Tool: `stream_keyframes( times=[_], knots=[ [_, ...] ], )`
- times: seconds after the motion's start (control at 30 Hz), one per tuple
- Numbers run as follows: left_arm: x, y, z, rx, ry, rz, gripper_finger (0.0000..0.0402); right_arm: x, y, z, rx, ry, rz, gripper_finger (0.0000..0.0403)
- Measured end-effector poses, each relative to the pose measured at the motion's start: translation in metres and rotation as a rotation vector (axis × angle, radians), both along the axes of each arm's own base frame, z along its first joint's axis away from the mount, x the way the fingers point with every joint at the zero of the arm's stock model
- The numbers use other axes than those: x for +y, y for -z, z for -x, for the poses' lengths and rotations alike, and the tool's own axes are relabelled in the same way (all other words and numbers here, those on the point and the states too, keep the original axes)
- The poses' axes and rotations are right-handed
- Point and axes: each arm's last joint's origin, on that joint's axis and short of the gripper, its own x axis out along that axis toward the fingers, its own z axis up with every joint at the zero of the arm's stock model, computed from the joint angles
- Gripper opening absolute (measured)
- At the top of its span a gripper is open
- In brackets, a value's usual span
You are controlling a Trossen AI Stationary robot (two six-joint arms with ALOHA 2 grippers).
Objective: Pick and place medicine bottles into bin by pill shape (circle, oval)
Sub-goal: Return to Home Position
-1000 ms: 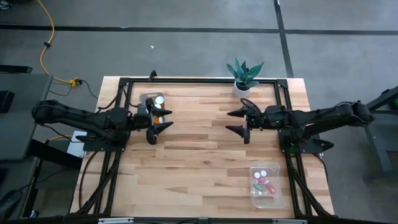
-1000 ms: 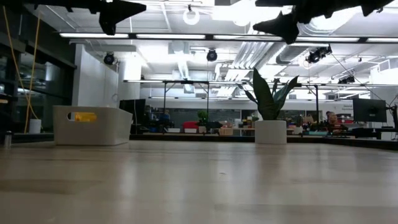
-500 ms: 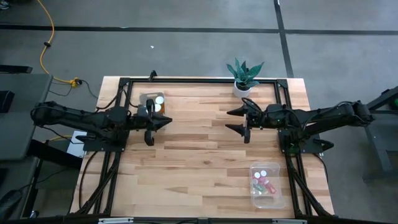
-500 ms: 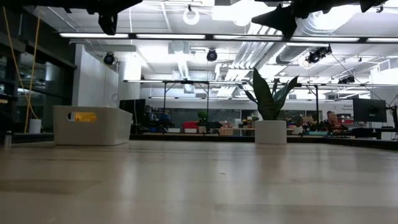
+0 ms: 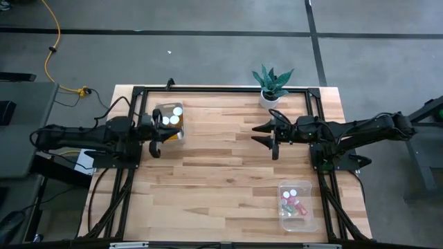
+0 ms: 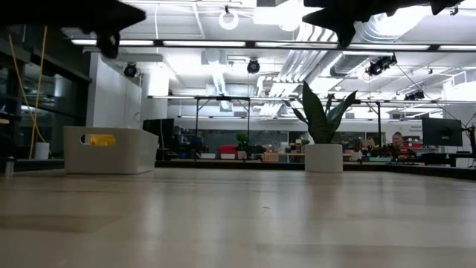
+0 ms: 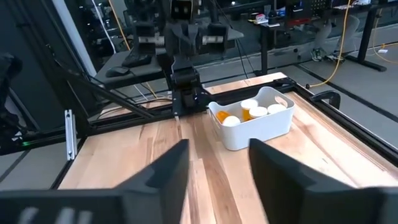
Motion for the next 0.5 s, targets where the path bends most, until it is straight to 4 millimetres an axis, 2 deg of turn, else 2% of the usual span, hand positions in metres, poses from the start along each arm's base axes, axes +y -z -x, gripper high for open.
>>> stream_keyframes(
  times=[0.2,0.5],
  knots=[
    [-0.012,0.023,0.011,-0.066,-0.008,0.042,0.0,0.001,0.0,0.0,-0.003,-0.023,-0.041,0.0018],
    [-0.022,0.05,0.023,-0.086,0.035,0.007,0.0,0.001,0.0,0.0,-0.003,-0.044,-0.059,0.0004]
  ],
)
